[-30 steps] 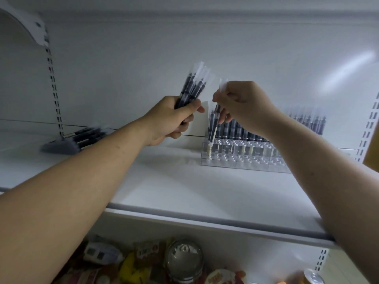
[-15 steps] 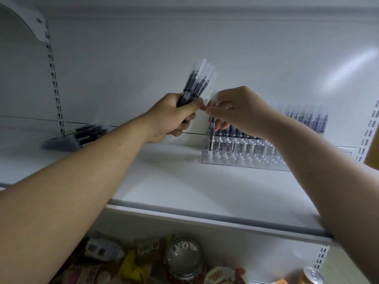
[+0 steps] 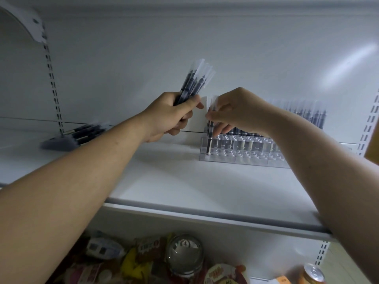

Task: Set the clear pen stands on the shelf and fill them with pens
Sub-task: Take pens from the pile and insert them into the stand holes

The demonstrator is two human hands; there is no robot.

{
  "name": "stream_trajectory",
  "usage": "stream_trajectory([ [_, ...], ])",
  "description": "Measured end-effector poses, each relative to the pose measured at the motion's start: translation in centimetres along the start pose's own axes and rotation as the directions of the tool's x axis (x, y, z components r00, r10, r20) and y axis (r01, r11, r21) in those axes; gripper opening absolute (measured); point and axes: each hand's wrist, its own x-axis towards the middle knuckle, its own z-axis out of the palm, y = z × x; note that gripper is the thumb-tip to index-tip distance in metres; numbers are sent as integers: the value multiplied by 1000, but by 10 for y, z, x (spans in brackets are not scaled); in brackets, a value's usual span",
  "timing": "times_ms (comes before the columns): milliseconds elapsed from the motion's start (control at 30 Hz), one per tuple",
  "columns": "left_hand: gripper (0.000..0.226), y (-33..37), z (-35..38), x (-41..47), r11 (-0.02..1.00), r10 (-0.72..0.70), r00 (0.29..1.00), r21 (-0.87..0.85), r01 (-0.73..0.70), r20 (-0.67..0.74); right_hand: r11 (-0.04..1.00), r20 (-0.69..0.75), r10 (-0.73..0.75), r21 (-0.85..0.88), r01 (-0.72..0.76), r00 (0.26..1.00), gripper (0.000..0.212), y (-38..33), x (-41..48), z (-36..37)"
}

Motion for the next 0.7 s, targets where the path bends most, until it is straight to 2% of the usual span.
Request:
stream_trajectory([
  [167,33,0,1,0,999,-24,999,-22,24,-23,997,-34,3,-83,-5,999,24,-3,-1,0],
  [333,23,0,-2,1,996,-40,999,-86,40,1,980,-66,-46,-198,32,997,37,-4,-4,-2],
  [433,24,1,-3,2,993,-18,1000,-116,19,11,977,-200,-109,-201,68,974,48,-1,-2,-5],
  [500,26,3,-3,1,990,2,999,-139,2,32,987,-335,-150,-105,121,930,44,-2,0,-8],
  [567,28,6,-2,0,988,9,998,-152,1,66,978,-411,-142,81,191,901,33,-4,1,-9],
  [700,31,11,1,-4,983,13,992,-182,10,126,929,-353,-153,267,256,923,20,-5,1,-6],
])
